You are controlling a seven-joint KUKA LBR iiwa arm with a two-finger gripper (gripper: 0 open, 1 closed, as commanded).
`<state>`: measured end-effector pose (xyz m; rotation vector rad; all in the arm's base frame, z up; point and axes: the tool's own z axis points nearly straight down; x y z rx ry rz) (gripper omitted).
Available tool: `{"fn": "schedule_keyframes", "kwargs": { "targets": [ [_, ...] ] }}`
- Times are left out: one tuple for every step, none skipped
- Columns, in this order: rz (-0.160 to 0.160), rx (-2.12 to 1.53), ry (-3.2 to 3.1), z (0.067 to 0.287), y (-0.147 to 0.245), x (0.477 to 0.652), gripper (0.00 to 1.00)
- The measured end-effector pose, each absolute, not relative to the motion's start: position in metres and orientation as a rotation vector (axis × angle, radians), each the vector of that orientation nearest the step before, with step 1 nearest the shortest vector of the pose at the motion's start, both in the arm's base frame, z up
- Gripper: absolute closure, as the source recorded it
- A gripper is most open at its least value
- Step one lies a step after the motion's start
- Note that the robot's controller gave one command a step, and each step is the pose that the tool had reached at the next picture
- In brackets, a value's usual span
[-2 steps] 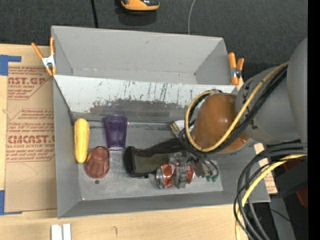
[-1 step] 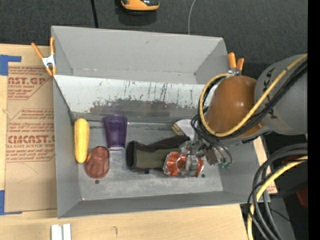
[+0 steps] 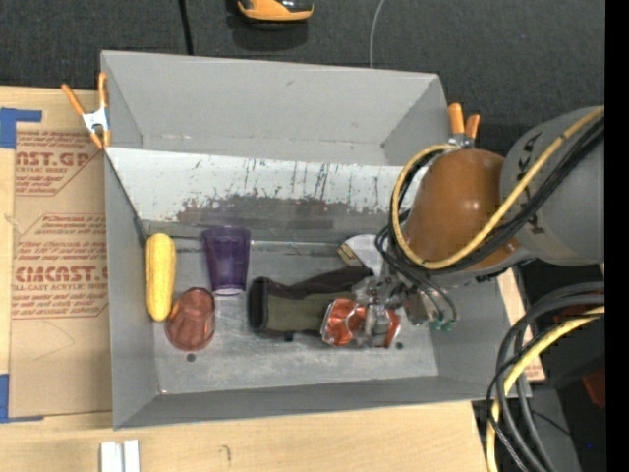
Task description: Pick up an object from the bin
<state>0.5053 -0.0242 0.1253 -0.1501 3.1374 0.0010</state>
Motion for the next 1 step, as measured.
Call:
{"fn": "schedule_keyframes", "kwargs": {
  "targets": [
    [0.001, -0.153, 3.135, 0.2190, -0.0088, 0.5142, 1.00]
  ]
}}
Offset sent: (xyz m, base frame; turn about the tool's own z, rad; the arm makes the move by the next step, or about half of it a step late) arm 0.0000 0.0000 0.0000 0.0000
